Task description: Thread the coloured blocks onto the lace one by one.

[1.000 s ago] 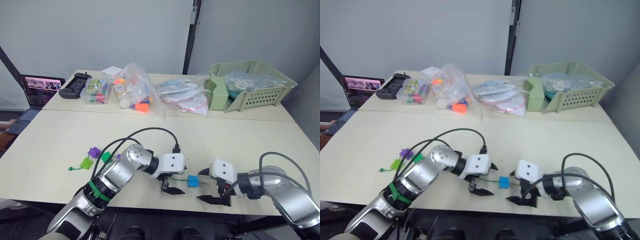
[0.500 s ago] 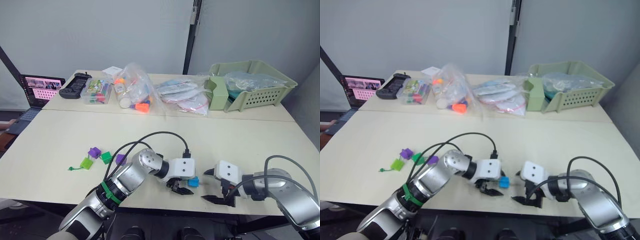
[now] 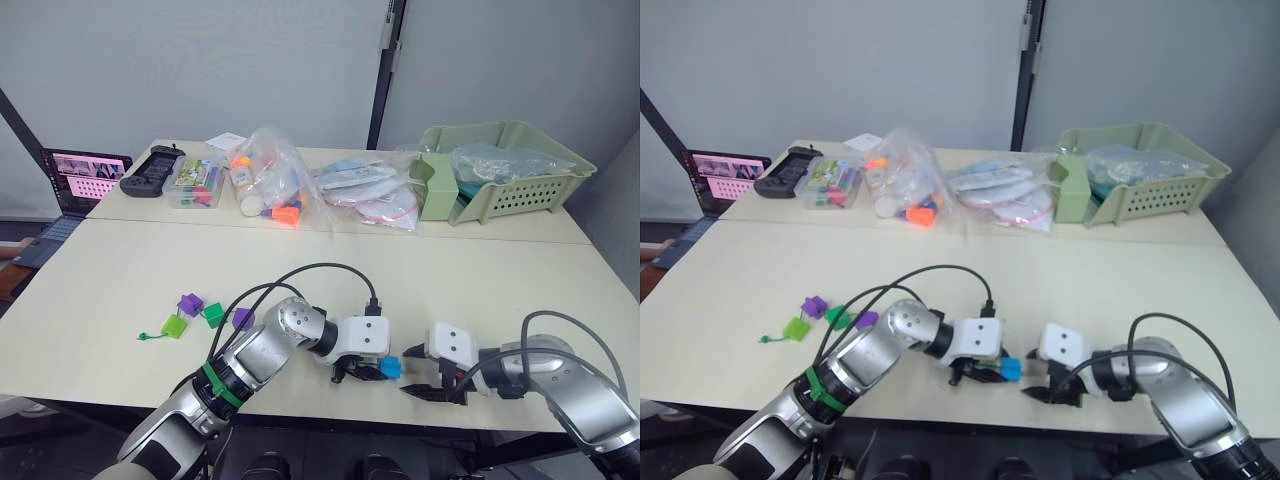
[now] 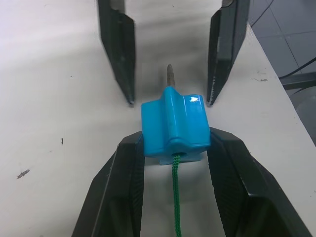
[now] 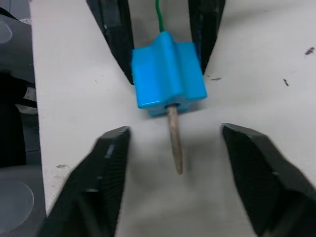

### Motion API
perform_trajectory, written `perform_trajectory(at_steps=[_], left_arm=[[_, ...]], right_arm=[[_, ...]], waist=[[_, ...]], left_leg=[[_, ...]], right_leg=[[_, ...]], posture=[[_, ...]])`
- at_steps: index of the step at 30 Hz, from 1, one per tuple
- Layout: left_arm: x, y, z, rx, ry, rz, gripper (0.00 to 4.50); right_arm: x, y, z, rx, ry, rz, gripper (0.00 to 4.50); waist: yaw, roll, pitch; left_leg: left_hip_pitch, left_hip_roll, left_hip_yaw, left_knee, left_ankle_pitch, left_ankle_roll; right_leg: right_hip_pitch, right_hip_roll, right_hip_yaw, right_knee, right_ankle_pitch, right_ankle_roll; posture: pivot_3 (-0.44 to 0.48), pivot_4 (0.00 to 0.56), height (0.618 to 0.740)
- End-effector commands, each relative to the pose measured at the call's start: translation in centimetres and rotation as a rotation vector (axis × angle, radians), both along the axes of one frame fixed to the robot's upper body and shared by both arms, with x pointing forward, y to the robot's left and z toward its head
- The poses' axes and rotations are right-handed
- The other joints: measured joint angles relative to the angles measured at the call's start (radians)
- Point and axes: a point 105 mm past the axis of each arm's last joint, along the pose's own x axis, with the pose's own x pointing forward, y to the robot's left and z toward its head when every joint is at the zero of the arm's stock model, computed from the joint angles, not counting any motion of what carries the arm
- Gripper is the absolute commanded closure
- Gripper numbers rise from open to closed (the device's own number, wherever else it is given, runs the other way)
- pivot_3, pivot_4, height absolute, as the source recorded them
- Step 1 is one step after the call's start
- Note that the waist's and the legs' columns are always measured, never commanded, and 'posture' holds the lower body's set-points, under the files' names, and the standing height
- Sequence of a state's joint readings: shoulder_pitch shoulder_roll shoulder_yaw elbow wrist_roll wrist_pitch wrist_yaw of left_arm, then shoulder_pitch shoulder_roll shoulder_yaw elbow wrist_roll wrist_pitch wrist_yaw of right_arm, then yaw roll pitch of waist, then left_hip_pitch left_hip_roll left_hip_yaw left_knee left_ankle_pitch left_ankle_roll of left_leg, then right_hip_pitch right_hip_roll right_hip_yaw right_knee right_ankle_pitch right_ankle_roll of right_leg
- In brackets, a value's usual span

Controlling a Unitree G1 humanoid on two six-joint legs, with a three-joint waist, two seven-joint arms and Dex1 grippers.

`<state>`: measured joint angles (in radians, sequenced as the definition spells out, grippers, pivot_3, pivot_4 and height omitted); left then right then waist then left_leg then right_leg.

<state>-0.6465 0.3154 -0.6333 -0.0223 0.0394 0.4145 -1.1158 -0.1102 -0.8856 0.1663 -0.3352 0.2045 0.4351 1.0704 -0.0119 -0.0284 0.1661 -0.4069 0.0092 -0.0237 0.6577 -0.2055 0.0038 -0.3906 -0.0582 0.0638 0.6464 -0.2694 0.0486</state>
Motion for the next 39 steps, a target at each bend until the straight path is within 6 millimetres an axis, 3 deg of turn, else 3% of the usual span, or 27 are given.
perform_trajectory(at_steps=[1,5,8,12,15,20,22,24,33,35,39], left_arm=[[-0.1,-0.4,0.7,-0.013,-0.035,-0.031,3.14],[0.2,0.2,0.9,-0.02,-0.031,-0.019,3.14],[0.8,1.9,1.0,-0.044,-0.017,0.015,3.14],[1.8,5.8,0.7,-0.036,-0.005,0.079,3.14],[2.7,10.2,0.3,-0.008,0.009,0.152,3.14],[4.7,20.4,-0.3,0.131,0.006,0.347,3.14],[4.7,23.5,-0.4,0.199,-0.007,0.381,3.14],[4.7,25.2,-0.1,0.222,-0.016,0.404,3.14],[4.2,25.0,-0.4,0.222,-0.012,0.368,3.14],[4.7,25.0,0.0,0.206,-0.009,0.399,2.1],[5.2,24.5,2.4,0.211,-0.01,0.365,0.84]], right_arm=[[0.5,-0.9,0.0,-0.036,-0.022,-0.025,3.09],[0.7,-1.2,0.0,-0.043,-0.029,-0.034,4.46],[0.9,-1.2,0.4,-0.044,-0.04,-0.028,4.5],[0.8,-0.9,1.0,-0.049,-0.048,-0.001,4.5],[0.5,-1.0,1.2,-0.085,-0.042,0.026,4.5],[0.2,-1.4,1.5,-0.119,-0.017,0.044,4.5],[0.2,-1.6,1.5,-0.127,-0.016,0.042,4.5],[0.3,-1.9,1.4,-0.134,-0.015,0.036,4.5],[0.6,-2.0,1.3,-0.131,-0.012,0.026,4.5],[0.7,-1.9,1.3,-0.128,-0.013,0.026,4.5],[0.6,-1.6,1.1,-0.122,-0.007,0.03,4.5]], waist=[[0.0,0.0,0.0],[0.0,0.0,0.0],[-0.001,0.0,0.0],[-0.003,0.0,0.0],[-0.004,0.0,0.0],[-0.011,0.0,0.0],[-0.013,0.001,0.0],[-0.017,0.001,0.0],[-0.018,0.001,0.0],[-0.017,0.001,0.0],[-0.013,0.001,0.0]], left_leg=[[0.0,0.0,0.0,0.0,0.0,0.0],[0.0,0.0,0.0,0.0,0.0,0.0],[0.0,0.0,0.0,0.0,0.0,0.0],[0.0,0.001,0.0,0.0,0.0,0.0],[0.0,0.003,0.0,0.0,0.0,0.0],[0.002,0.005,0.001,-0.001,0.0,0.0],[0.003,0.005,0.002,-0.002,0.0,0.0],[0.004,0.005,0.003,-0.004,0.0,0.0],[0.005,0.005,0.005,-0.007,0.0,0.0],[0.005,0.005,0.005,-0.007,0.0,0.0],[0.004,0.005,0.005,-0.007,0.0,0.0]], right_leg=[[0.0,0.0,0.0,0.0,0.0,0.0],[0.0,0.0,0.0,0.0,0.0,0.0],[0.0,0.0,0.0,0.0,0.0,0.0],[0.0,0.0,0.0,0.0,0.003,-0.005],[-0.001,0.001,0.0,0.0,0.003,-0.006],[-0.002,0.002,0.0,0.0,0.003,-0.007],[-0.002,0.002,0.0,0.0,0.002,-0.007],[-0.002,0.002,0.001,0.0,0.002,-0.007],[-0.002,0.002,0.003,0.001,0.002,-0.008],[-0.002,0.002,0.003,0.001,0.002,-0.008],[-0.004,0.002,0.003,0.001,0.002,-0.008]], posture=[[0.0,0.15,0.74],[0.0,0.15,0.74],[0.0,0.15,0.74],[0.0,0.15,0.74],[0.0,0.15,0.74],[0.0,0.15,0.74],[0.0,0.15,0.74],[0.0,0.15,0.74],[0.0,0.15,0.74],[0.0,0.15,0.74],[0.0,0.15,0.74]])
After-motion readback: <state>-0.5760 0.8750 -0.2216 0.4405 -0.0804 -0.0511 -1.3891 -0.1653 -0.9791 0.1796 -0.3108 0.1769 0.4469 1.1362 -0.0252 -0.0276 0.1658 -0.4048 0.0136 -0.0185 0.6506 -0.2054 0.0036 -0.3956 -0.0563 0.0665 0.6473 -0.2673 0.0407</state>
